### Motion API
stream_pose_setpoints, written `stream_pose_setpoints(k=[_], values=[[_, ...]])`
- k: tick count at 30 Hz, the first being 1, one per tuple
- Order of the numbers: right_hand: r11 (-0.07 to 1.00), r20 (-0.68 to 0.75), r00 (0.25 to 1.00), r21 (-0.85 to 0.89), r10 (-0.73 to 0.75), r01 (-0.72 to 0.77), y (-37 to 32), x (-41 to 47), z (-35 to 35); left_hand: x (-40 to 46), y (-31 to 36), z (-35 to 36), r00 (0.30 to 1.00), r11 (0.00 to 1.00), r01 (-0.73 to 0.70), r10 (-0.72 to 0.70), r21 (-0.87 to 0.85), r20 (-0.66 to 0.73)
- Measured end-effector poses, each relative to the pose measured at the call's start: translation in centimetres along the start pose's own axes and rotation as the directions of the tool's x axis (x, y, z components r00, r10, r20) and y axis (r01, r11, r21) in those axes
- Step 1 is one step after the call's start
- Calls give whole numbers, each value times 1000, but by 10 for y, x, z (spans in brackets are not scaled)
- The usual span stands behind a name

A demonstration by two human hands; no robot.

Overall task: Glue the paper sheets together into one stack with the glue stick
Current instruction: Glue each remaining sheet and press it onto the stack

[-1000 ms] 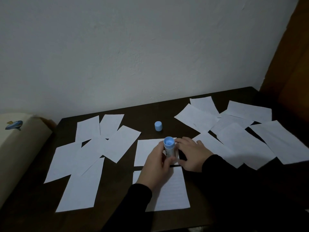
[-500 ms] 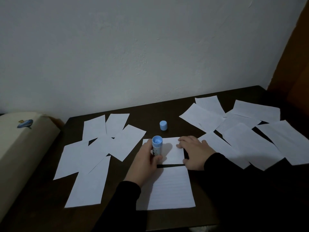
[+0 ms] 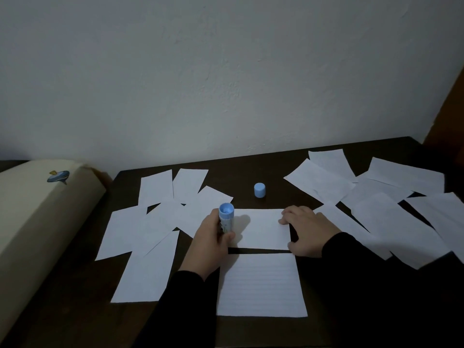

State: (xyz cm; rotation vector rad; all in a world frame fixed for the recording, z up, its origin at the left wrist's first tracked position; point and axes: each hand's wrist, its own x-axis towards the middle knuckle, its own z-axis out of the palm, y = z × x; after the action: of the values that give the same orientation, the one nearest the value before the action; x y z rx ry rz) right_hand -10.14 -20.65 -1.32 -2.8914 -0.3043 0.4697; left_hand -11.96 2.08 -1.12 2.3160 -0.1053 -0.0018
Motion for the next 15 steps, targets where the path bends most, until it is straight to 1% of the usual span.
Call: stream_pose_setpoints(k=[2, 4, 7, 9, 11, 13, 15], values=[[1000, -10, 1000, -3, 7, -7, 0, 2, 1, 1, 1, -3, 995, 989, 74, -82, -129, -55], [1000, -19, 1000, -23, 18, -18, -1, 5, 2, 1, 2, -5, 978, 954, 128, -167, -273, -126], [997, -8, 999, -66, 37, -37, -5, 8, 1, 1, 4, -10, 939, 897, 140, -254, -419, -230], [994, -15, 998, -91, 55, -56, -9, 9, -2, 1, 4, -12, 921, 879, 134, -281, -457, -271], [992, -100, 993, -109, 59, -70, -14, 13, -2, 2, 6, -12, 918, 881, 140, -287, -452, -275], [992, -181, 981, -89, 72, -89, -19, 22, 0, 4, 8, -12, 922, 889, 150, -284, -433, -263], [992, -169, 980, -46, 109, -118, -26, 35, 2, 5, 10, -10, 931, 898, 147, -267, -415, -250]])
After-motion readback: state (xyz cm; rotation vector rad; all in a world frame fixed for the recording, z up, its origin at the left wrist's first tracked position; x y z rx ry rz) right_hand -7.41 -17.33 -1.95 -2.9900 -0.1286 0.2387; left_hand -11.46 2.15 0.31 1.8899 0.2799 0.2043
